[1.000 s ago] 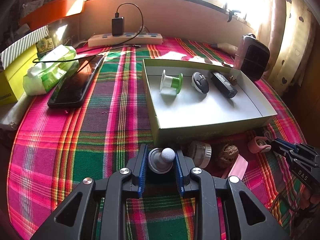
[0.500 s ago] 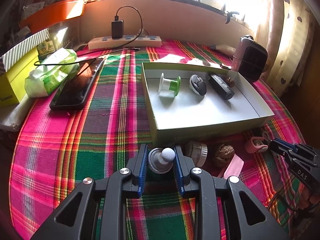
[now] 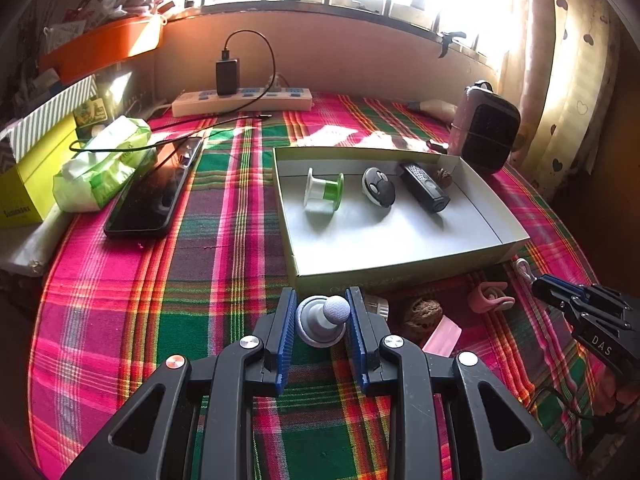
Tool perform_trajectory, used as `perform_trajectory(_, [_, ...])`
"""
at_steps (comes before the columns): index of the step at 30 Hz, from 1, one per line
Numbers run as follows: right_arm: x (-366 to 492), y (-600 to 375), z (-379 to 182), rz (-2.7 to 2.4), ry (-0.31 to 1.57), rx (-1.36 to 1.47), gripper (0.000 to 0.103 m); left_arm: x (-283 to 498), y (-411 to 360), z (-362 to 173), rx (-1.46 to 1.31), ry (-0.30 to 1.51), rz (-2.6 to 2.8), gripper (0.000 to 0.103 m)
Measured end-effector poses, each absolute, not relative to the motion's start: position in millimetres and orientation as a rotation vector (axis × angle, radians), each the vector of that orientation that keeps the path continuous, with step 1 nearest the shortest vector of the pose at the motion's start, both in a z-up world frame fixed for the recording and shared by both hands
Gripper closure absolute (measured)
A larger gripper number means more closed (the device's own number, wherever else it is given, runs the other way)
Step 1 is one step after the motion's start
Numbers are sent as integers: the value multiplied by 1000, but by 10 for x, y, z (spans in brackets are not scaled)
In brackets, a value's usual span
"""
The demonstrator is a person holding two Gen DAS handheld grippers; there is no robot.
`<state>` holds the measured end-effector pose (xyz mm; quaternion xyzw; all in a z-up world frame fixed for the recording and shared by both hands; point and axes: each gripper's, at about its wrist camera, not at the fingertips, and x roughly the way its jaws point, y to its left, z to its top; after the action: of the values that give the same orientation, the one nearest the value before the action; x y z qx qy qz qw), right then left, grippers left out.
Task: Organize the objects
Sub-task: 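Carry the knob and cable up and over into the box with both tools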
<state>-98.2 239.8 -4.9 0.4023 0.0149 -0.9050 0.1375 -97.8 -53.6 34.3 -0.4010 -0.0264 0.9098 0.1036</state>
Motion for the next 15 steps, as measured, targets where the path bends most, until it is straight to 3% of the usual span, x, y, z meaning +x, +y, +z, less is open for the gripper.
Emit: perform_trajectory(15, [-1118,2344,184,-2629,35,1089,90,-1108,-425,485,-1142,-58,2678,80])
